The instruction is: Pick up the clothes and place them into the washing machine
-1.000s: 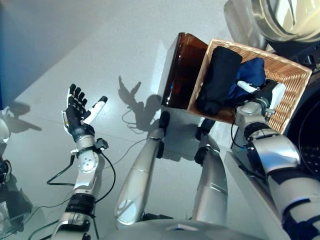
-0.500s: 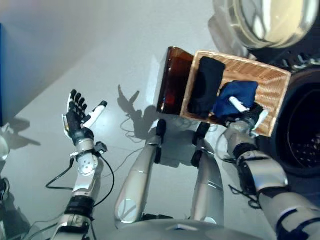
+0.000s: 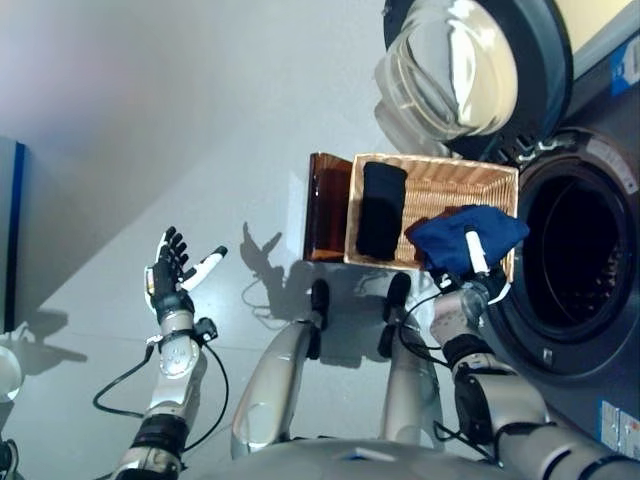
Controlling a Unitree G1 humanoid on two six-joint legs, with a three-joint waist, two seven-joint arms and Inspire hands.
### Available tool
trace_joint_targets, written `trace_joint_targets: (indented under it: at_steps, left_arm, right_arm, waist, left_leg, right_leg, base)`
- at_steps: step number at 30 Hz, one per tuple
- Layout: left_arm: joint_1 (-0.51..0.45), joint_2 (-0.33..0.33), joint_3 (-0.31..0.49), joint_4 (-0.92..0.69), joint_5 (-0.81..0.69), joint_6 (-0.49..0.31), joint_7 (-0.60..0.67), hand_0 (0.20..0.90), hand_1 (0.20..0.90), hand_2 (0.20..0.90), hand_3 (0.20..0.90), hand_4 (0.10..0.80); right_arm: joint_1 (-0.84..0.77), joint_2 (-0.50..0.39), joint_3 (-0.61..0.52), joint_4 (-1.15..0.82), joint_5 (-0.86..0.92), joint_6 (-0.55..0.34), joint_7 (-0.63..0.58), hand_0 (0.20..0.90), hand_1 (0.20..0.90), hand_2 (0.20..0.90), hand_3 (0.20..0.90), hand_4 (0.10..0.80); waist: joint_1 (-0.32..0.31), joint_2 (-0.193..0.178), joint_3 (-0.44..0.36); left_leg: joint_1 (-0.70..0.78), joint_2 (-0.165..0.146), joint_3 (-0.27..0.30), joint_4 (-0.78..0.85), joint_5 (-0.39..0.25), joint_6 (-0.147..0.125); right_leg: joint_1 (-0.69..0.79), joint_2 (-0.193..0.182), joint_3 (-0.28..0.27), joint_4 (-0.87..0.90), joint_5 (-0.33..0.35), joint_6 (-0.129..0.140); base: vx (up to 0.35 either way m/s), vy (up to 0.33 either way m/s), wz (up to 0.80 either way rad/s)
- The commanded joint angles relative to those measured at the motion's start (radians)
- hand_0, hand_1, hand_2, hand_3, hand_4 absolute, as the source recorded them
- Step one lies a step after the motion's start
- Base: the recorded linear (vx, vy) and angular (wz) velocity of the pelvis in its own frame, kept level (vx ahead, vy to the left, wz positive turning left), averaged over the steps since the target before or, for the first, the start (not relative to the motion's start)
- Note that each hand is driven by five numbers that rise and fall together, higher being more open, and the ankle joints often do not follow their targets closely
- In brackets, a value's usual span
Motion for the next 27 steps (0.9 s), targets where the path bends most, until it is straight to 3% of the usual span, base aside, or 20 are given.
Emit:
trace_joint_targets:
  at_steps: [1, 6, 8, 18, 25, 26, 27]
  left_arm:
    - [0.055, 0.010, 0.007, -0.017, -0.023, -0.064, -0.013, 0.900, 0.900, 0.900, 0.900, 0.800]
    - [0.066, 0.005, -0.018, -0.012, -0.045, -0.069, -0.034, 0.900, 0.900, 0.900, 0.900, 0.800]
    - [0.078, 0.004, -0.038, -0.001, -0.051, -0.070, -0.043, 0.900, 0.900, 0.900, 0.900, 0.800]
    - [0.095, 0.013, -0.052, 0.014, -0.064, -0.085, -0.033, 0.900, 0.900, 0.900, 0.900, 0.800]
    - [0.098, 0.054, -0.042, 0.004, -0.044, -0.097, -0.020, 0.900, 0.900, 0.900, 0.900, 0.800]
    - [0.095, 0.049, -0.043, 0.003, -0.044, -0.097, -0.020, 0.900, 0.900, 0.900, 0.900, 0.800]
    - [0.103, 0.068, -0.035, -0.010, -0.036, -0.100, -0.014, 0.900, 0.900, 0.900, 0.900, 0.800]
  right_arm:
    - [0.031, -0.026, -0.025, -0.100, 0.111, -0.155, 0.092, 0.200, 0.200, 0.200, 0.200, 0.300]
    - [-0.019, -0.039, -0.096, -0.096, 0.165, -0.222, 0.083, 0.200, 0.200, 0.200, 0.200, 0.300]
    - [-0.054, -0.071, -0.159, -0.085, 0.157, -0.264, 0.029, 0.200, 0.200, 0.200, 0.200, 0.300]
    - [-0.136, -0.222, -0.233, -0.104, 0.010, -0.292, -0.172, 0.200, 0.200, 0.200, 0.200, 0.300]
    - [-0.260, -0.542, -0.254, -0.124, -0.191, -0.257, -0.372, 0.200, 0.200, 0.200, 0.200, 0.300]
    - [-0.269, -0.548, -0.249, -0.124, -0.205, -0.253, -0.388, 0.200, 0.200, 0.200, 0.200, 0.300]
    - [-0.316, -0.646, -0.210, -0.108, -0.249, -0.219, -0.413, 0.200, 0.200, 0.200, 0.200, 0.300]
  waist:
    - [0.003, 0.079, -0.092]
    - [0.015, 0.120, -0.106]
    - [0.019, 0.152, -0.119]
    - [0.030, 0.213, -0.138]
    - [0.036, 0.238, -0.152]
    - [0.038, 0.242, -0.150]
    - [0.044, 0.245, -0.155]
  left_leg:
    - [-0.032, -0.002, -0.055, -0.092, 0.042, -0.083]
    - [-0.029, -0.010, -0.055, -0.092, 0.040, -0.081]
    - [-0.031, -0.017, -0.057, -0.092, 0.038, -0.080]
    - [-0.037, -0.024, -0.043, -0.092, 0.033, -0.077]
    - [-0.040, -0.025, -0.033, -0.091, 0.032, -0.080]
    - [-0.042, -0.024, -0.032, -0.091, 0.032, -0.080]
    - [-0.047, -0.024, -0.031, -0.089, 0.033, -0.082]
  right_leg:
    - [0.060, 0.008, -0.009, 0.082, -0.193, -0.011]
    - [0.060, 0.004, -0.004, 0.090, -0.203, -0.011]
    - [0.055, 0.002, 0.004, 0.097, -0.211, -0.010]
    - [0.027, -0.004, 0.035, 0.122, -0.220, -0.010]
    - [0.008, -0.004, 0.055, 0.137, -0.229, -0.011]
    - [0.004, -0.004, 0.057, 0.139, -0.229, -0.010]
    - [-0.005, -0.005, 0.062, 0.144, -0.229, -0.010]
  base:
    - [0.004, 0.030, -0.11]
    - [-0.003, 0.027, 0.02]
    - [0.008, 0.055, -0.01]
    - [0.006, 0.036, -0.02]
    - [0.001, 0.001, -0.06]
    - [-0.021, 0.009, -0.11]
    - [-0.022, 0.012, -0.12]
